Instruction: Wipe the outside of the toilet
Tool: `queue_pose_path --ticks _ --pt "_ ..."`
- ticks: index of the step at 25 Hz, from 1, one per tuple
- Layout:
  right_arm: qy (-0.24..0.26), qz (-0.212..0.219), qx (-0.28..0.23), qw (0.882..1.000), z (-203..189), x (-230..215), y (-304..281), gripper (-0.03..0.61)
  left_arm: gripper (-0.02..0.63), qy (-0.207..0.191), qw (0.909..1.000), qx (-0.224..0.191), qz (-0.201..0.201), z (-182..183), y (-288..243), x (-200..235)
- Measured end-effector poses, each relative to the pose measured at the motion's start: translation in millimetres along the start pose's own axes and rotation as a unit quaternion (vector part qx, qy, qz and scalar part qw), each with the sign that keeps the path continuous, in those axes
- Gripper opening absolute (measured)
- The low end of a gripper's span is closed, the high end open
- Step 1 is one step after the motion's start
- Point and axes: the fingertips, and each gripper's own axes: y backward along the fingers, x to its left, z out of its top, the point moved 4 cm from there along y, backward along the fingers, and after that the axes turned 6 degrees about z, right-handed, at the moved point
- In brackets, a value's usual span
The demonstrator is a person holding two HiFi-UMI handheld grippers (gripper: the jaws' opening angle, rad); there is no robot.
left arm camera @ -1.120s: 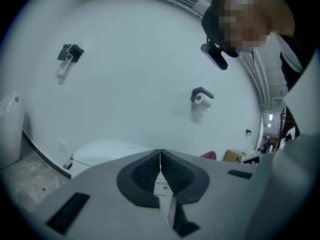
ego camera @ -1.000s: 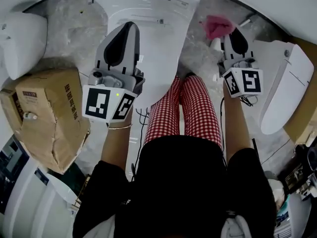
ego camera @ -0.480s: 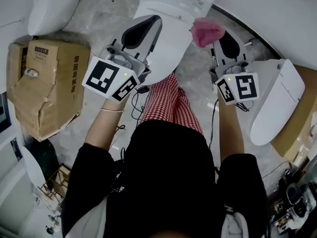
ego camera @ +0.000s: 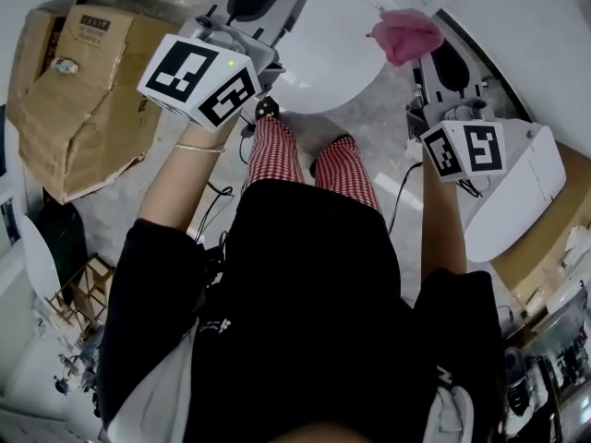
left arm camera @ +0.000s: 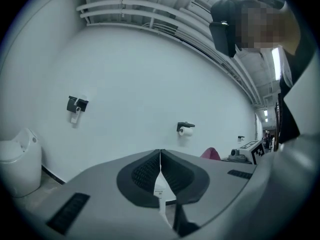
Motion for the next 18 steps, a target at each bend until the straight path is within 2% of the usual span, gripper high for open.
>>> queue_pose_path --ticks 4,8,12,15,18 --pt "-0.008 -0.029 -0.003 1.000 2.3 20.4 -41.0 0.061 0.011 0.009 0.9996 0.024 -0.011 0.5 13.4 46.8" --pt "-0.014 -0.069 -0.020 0.997 11.4 40.2 -74.4 0.061 0.011 -0.023 0.9965 0.051 -0.062 8.6 18.7 73.1" --pt "-0.010 -0.100 -0.027 0.995 15.5 61.0 -97.8 0.061 0.011 -0.057 0.9875 0.086 -0.119 13.7 31.8 97.2" --pt "-0.019 -0.115 -0.023 0.993 14.0 71.9 -108.7 0.061 0.011 -0.067 0.9827 0.109 -0.134 16.6 47.0 121.5" --pt "-0.019 -0.127 -0.024 0.991 15.7 71.8 -108.7 0.061 0.011 -0.100 0.9769 0.123 -0.142 24.4 52.2 129.3"
